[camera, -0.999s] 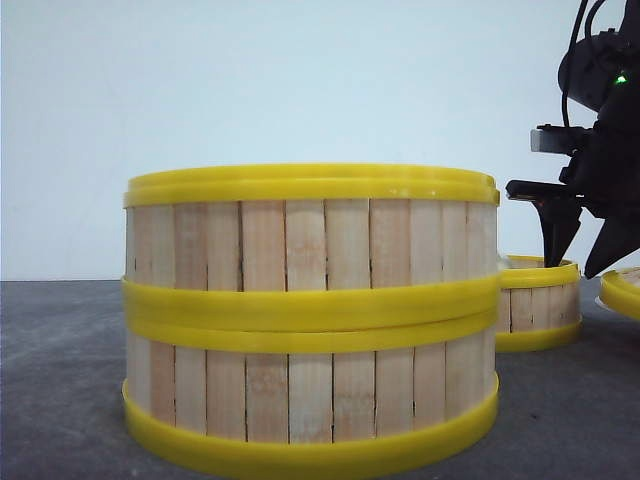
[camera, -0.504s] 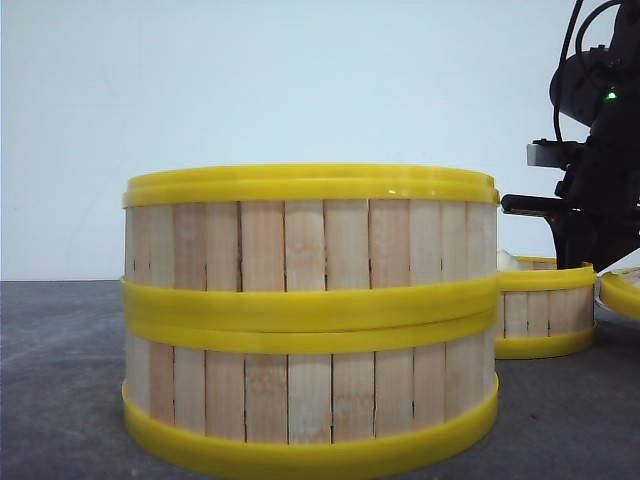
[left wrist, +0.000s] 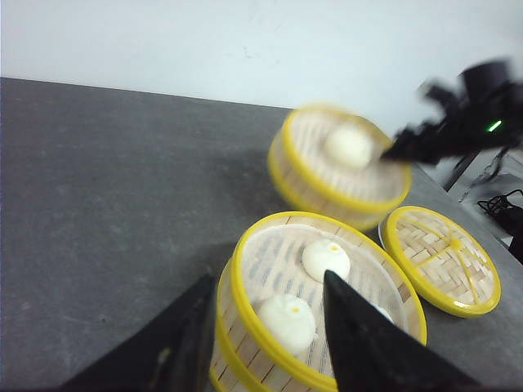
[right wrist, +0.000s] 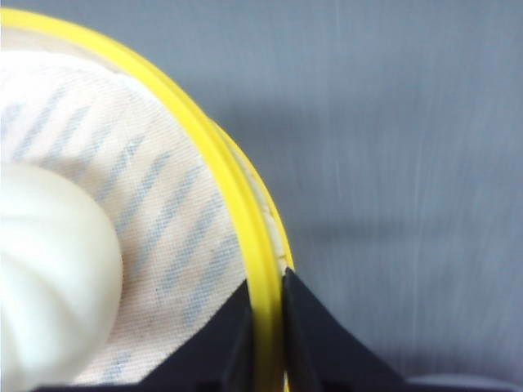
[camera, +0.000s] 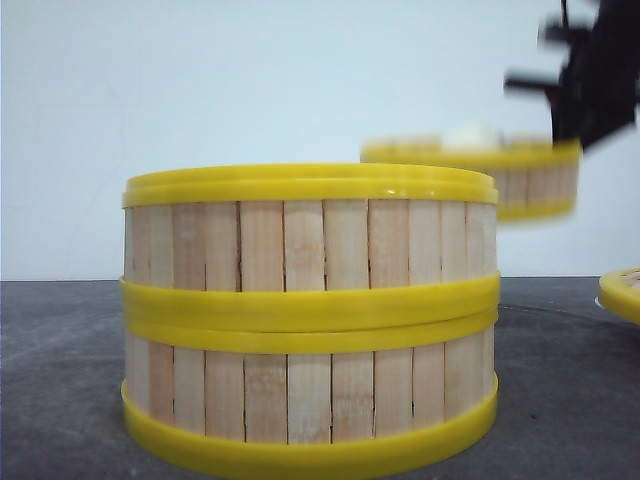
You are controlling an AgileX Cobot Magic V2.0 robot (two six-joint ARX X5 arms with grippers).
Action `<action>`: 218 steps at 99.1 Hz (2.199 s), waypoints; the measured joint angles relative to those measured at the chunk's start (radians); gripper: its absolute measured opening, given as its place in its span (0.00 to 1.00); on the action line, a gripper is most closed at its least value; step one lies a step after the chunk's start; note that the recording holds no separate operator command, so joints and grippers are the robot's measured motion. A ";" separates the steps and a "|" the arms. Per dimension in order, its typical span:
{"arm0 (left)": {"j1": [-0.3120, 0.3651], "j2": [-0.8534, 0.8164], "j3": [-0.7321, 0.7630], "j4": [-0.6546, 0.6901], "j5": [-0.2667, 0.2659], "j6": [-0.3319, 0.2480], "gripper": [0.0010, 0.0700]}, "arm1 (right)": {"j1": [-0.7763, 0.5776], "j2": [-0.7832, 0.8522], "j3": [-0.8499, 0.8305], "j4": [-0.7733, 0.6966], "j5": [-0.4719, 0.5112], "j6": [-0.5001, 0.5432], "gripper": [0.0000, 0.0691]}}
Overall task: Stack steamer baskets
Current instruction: 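Grip the rim with the right gripper and lift the steamer, then lower the held steamer onto the top of the two-tier stack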
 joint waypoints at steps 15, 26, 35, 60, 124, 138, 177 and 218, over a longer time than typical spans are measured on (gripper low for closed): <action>0.000 0.000 0.000 0.000 -0.004 0.020 0.33 | 0.011 -0.085 0.115 -0.090 -0.062 -0.004 0.04; 0.000 0.000 0.000 0.000 -0.004 0.026 0.33 | 0.039 -0.130 0.174 -0.185 -0.104 -0.026 0.04; 0.000 0.000 0.000 0.000 -0.004 0.032 0.33 | 0.080 -0.171 0.191 -0.253 -0.124 -0.058 0.04; 0.000 0.000 0.000 -0.009 -0.004 0.035 0.33 | 0.220 -0.254 0.191 -0.401 -0.126 -0.145 0.04; 0.000 0.000 0.000 -0.045 -0.004 0.041 0.33 | 0.458 -0.179 0.015 -0.369 -0.092 -0.192 0.04; 0.000 0.000 0.000 -0.045 -0.004 0.041 0.33 | 0.467 -0.134 0.011 -0.343 -0.089 -0.192 0.04; 0.000 0.000 0.000 -0.050 -0.004 0.042 0.33 | 0.467 -0.063 0.011 -0.331 -0.087 -0.188 0.04; 0.000 0.000 0.000 -0.051 -0.004 0.052 0.33 | 0.482 -0.063 0.011 -0.382 -0.083 -0.192 0.04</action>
